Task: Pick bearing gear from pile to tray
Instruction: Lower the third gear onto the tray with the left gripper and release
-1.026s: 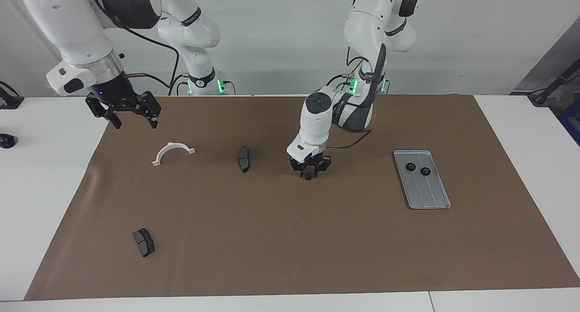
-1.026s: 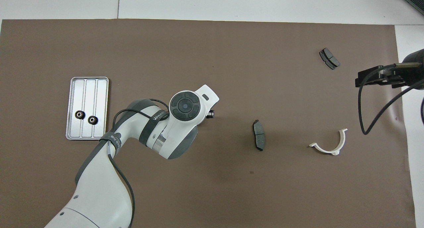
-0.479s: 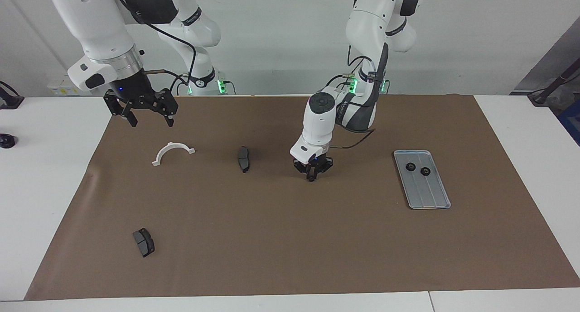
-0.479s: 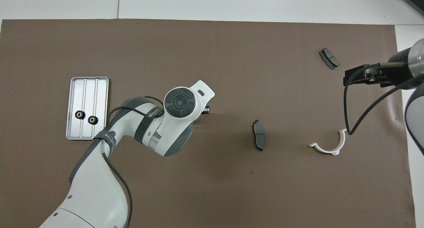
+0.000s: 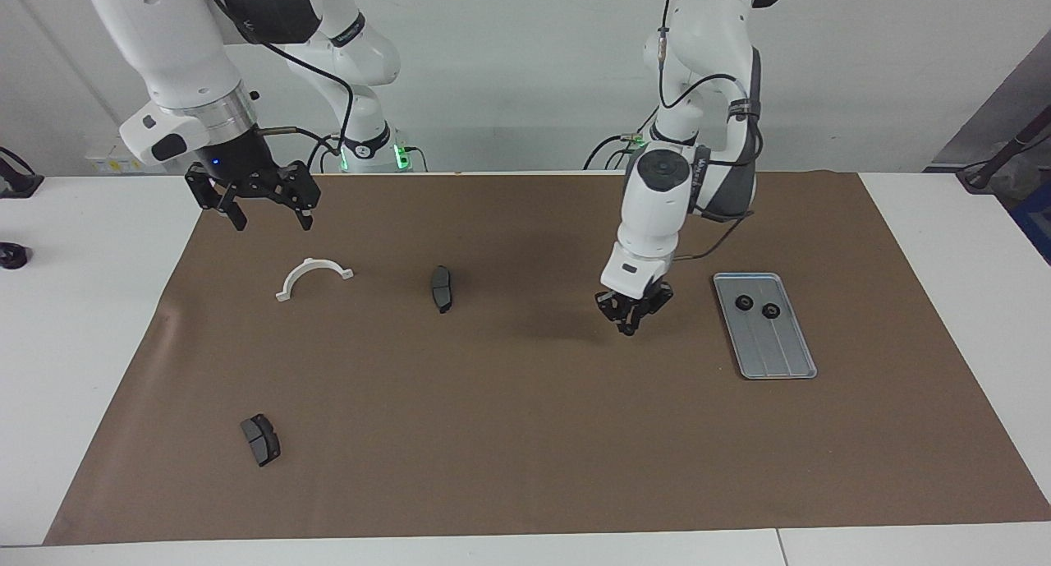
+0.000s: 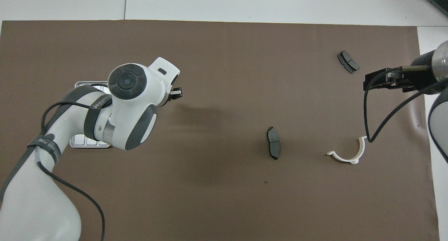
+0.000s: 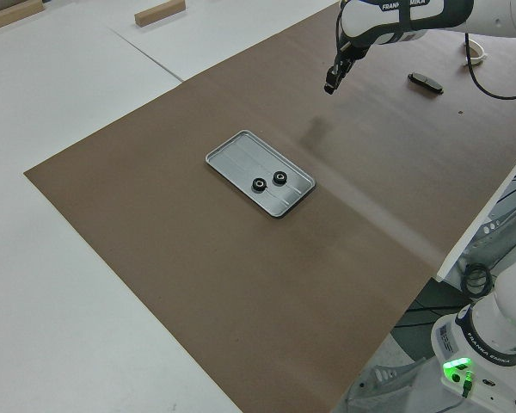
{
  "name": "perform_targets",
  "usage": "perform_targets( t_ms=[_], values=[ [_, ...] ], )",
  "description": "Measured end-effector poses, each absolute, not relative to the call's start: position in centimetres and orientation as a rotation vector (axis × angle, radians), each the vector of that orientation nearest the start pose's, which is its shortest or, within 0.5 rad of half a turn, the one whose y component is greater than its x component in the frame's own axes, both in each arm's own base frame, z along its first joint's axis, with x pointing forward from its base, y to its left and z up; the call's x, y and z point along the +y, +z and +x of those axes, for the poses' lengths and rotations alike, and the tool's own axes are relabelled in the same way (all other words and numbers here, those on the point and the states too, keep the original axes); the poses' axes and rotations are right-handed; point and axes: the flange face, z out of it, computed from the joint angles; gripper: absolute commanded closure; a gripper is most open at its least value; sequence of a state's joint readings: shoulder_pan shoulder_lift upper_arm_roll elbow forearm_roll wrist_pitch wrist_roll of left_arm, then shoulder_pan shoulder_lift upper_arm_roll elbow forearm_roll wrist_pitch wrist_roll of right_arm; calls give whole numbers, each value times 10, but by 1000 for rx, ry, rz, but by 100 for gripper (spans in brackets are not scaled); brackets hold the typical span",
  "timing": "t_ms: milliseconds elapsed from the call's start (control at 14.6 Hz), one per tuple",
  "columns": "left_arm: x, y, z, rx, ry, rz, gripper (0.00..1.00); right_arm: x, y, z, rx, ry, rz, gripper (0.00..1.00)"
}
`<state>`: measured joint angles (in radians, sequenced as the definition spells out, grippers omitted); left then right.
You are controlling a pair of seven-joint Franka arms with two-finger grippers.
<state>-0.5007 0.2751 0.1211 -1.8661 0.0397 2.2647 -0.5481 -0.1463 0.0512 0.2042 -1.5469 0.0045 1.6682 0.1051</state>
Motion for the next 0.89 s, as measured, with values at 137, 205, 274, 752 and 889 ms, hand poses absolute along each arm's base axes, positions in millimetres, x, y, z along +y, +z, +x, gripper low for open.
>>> perform_targets(
  t_ms=[137,205,274,752,889],
  values=[
    [-187,388,599,-227,-218,-3114,100,31,616,579,75,-109,-3118,0],
    [-159,389,604,-219,-212,-3109,100,31,616,579,75,-108,-3118,0],
    [-130,388,609,-195,-203,-3103,100,31,616,579,76,-108,-3118,0],
    [15,370,615,68,-199,-3160,100,29,615,579,81,-105,-3118,0],
    [30,360,614,125,-203,-3174,86,29,615,579,81,-105,-3118,0]
  ],
)
